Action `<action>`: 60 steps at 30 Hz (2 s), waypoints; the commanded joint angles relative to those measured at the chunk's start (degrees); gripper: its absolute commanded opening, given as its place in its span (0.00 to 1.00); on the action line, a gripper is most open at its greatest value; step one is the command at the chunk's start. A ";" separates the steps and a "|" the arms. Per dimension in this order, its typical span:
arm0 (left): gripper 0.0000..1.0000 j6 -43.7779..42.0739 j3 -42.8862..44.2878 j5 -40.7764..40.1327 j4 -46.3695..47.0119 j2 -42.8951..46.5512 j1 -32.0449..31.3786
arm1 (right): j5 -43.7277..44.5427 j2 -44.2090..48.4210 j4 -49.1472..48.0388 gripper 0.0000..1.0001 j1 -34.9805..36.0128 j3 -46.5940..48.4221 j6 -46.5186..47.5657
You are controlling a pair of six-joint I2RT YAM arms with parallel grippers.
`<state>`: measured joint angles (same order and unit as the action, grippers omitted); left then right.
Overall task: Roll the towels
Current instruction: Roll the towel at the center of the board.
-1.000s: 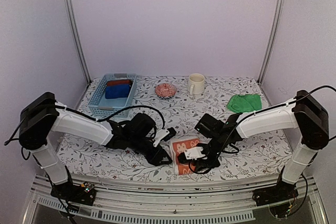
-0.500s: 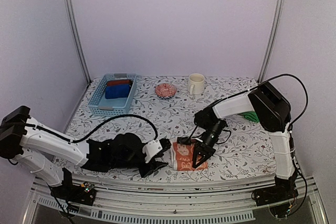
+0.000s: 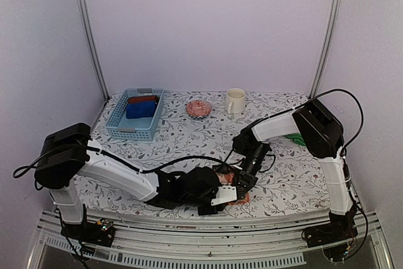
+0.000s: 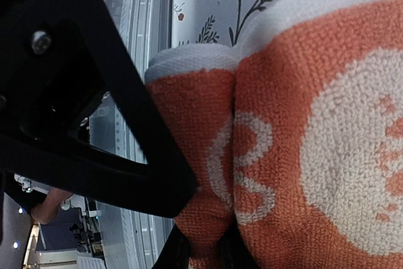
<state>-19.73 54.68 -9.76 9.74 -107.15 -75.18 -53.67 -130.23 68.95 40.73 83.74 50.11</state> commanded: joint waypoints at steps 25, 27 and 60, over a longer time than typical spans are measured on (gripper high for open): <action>0.03 8.48 9.51 22.83 -19.84 -6.82 6.87 | 5.80 34.60 -8.50 0.37 -11.32 -9.53 -5.30; 0.03 10.47 11.26 29.10 -21.83 -8.25 9.06 | 9.08 39.90 -14.10 0.37 -11.43 -14.70 -7.35; 0.06 22.93 24.44 55.61 -31.67 -22.92 20.27 | 43.26 46.29 -46.26 0.45 14.23 -37.40 -4.39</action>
<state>2.22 80.31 47.81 -15.84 -126.80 -55.48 -11.55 -83.13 24.93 53.71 46.04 44.88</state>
